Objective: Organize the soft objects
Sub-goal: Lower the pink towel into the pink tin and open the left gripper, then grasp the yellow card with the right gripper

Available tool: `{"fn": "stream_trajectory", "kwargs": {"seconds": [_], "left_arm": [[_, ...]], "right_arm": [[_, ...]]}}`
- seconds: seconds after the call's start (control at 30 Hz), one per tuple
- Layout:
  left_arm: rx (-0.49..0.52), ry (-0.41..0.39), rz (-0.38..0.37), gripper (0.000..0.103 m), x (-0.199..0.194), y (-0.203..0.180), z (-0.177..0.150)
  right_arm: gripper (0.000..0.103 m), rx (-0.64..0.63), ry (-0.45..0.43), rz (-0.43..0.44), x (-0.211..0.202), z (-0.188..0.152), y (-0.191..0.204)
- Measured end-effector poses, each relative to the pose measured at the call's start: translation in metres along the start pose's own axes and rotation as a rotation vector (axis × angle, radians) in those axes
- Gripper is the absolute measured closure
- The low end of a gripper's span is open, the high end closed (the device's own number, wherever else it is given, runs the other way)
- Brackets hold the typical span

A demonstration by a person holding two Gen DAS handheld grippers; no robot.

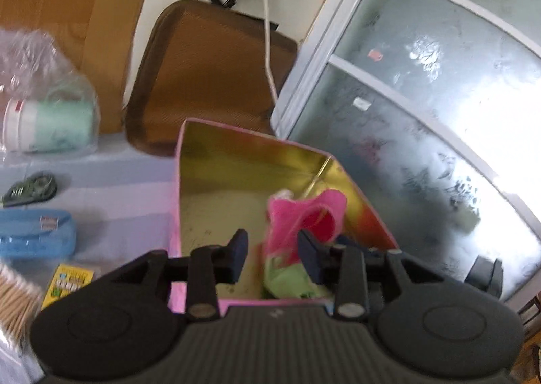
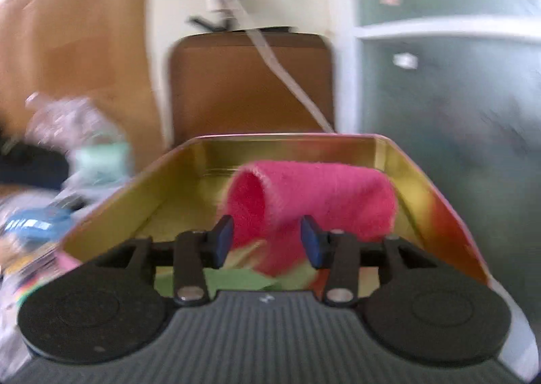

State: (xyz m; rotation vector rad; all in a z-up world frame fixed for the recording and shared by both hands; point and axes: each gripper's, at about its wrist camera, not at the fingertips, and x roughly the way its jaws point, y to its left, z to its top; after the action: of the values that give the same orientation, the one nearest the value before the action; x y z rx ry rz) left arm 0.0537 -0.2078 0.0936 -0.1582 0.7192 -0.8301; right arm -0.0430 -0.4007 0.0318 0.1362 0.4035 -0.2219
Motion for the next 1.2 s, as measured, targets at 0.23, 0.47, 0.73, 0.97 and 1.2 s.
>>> {"fn": "stream_trajectory", "kwargs": {"seconds": [0.23,0.47,0.73,0.97,1.2], "left_arm": [[0.096,-0.005,0.1,0.068,-0.01,0.005,-0.026],[0.056,-0.051,0.185,0.068,-0.051,0.045,-0.051],[-0.128,-0.078,0.432,0.068,-0.103,0.133,-0.075],[-0.177,-0.068,0.438,0.068,-0.125,0.157,-0.096],[-0.189,-0.054,0.415,0.063,-0.129,0.161,-0.106]], "right_arm": [[0.055,0.126,-0.104,0.012,-0.035,-0.01,-0.018],[0.055,0.107,-0.215,0.183,-0.061,-0.004,0.021],[0.055,-0.151,-0.031,0.521,-0.059,-0.033,0.121],[0.048,-0.215,0.124,0.502,-0.007,-0.038,0.167],[0.046,-0.154,0.201,0.516,0.018,-0.031,0.187]]}}
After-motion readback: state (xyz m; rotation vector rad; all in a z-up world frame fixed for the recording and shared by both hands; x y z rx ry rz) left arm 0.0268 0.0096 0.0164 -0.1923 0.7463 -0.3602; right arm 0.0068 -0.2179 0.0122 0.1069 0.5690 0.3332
